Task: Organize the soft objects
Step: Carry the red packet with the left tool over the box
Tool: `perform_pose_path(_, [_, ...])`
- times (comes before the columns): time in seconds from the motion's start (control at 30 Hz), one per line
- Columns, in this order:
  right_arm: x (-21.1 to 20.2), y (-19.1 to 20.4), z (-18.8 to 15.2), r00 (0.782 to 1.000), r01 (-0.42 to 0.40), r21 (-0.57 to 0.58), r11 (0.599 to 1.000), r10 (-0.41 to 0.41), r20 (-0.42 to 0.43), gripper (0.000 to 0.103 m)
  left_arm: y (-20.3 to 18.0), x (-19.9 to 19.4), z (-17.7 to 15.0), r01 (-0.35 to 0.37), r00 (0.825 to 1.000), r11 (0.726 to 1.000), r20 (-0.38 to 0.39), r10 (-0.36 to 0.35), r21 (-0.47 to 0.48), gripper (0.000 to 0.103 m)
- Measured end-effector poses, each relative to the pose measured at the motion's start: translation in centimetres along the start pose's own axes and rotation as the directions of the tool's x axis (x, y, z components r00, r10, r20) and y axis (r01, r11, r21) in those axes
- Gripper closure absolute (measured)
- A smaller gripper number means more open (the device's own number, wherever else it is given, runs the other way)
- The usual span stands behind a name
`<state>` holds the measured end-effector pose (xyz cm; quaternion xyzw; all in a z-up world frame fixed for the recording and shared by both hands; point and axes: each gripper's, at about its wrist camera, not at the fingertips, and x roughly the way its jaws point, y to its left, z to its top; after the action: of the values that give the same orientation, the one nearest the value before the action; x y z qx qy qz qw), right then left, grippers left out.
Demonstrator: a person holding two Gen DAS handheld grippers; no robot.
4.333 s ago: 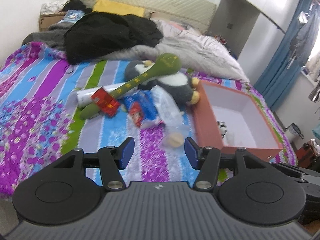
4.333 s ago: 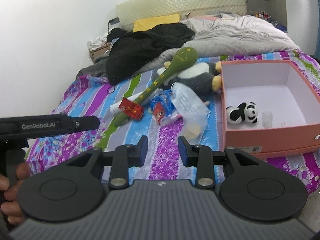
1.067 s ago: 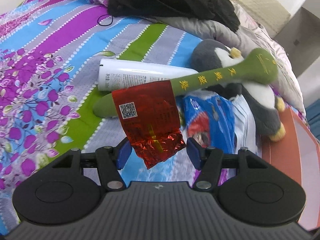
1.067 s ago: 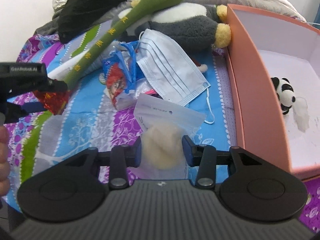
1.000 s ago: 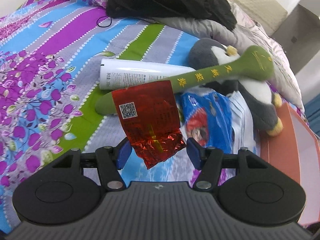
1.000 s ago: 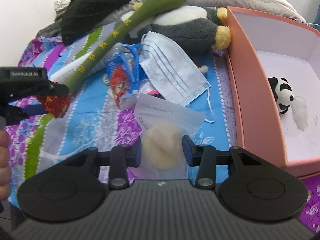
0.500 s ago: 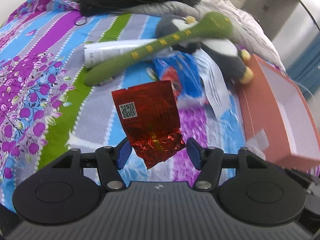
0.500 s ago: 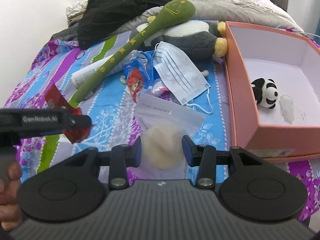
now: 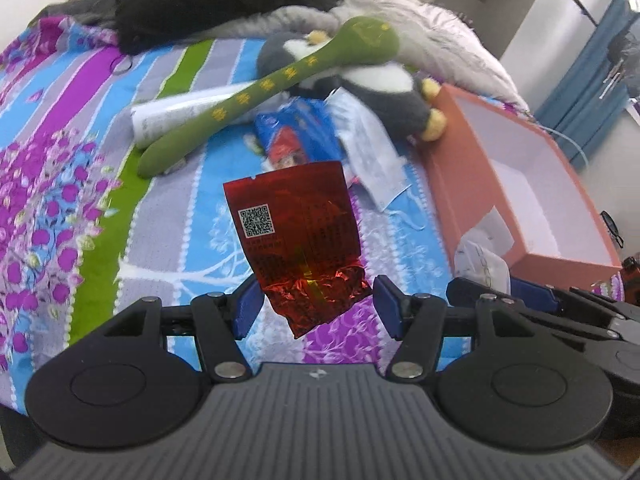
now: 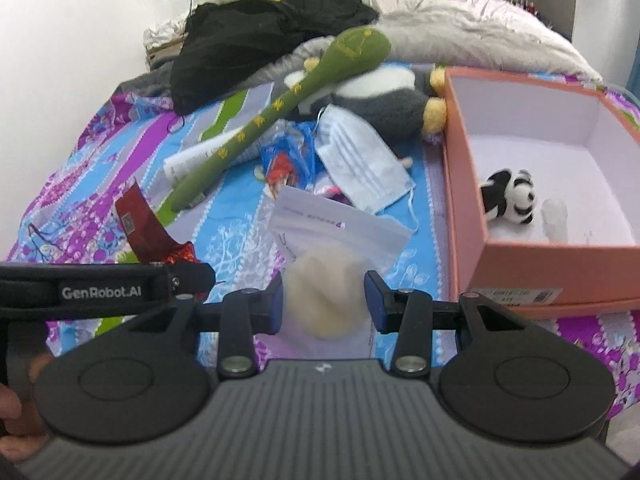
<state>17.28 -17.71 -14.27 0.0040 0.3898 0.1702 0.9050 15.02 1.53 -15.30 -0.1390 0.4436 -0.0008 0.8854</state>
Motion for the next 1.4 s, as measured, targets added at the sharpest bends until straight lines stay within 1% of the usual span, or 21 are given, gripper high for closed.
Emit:
perform_pose_path(0.2, [-2.5,-1.3,2.2,0.998,0.002,0.024,1.0,-0.004,0.069,0.058,-2.1,-1.7,2.0,0.043,0.998,0.998,0.039,-0.044,0.038,0.037])
perform_pose_path(0.37, [-4.6,-2.9,4.5,0.991,0.011,0.036,0.999,-0.016,0.133,0.058,-4.3,-3.0,4.3,0.083,0.992,0.993,0.086,-0.089,0.079,0.037])
perform_pose_path(0.57, [-7.3,-4.9,6.8,0.975,0.021,0.05,0.999,-0.031,0.218,0.058,-7.5,-4.3,7.1,0.143,0.979,0.98,0.126,-0.161,0.14,0.037])
perform_pose_path(0.77, [-8.4,-7.5,8.5,0.959,0.064,0.071,0.995,-0.081,0.271,0.058,-11.5,-4.3,9.5,0.201,0.961,0.959,0.149,-0.233,0.202,0.037])
perform_pose_path(0.9, [-8.2,-9.9,9.0,0.953,0.097,0.1,0.99,-0.122,0.277,0.058,-14.1,-3.0,10.8,0.238,0.953,0.942,0.131,-0.273,0.235,0.037])
perform_pose_path(1.0, [-7.4,-11.9,9.0,0.952,0.121,0.127,0.985,-0.152,0.267,0.058,-16.0,-1.2,11.5,0.259,0.951,0.932,0.101,-0.291,0.254,0.037])
perform_pose_path(1.17, [-5.2,-15.6,8.5,0.956,0.16,0.174,0.972,-0.196,0.219,0.058,-18.6,3.4,12.0,0.285,0.953,0.921,0.025,-0.302,0.267,0.037])
perform_pose_path(1.4, [-1.4,-21.1,7.6,0.96,0.213,0.247,0.945,-0.249,0.126,0.058,-21.9,10.9,12.4,0.301,0.954,0.915,-0.097,-0.285,0.269,0.037])
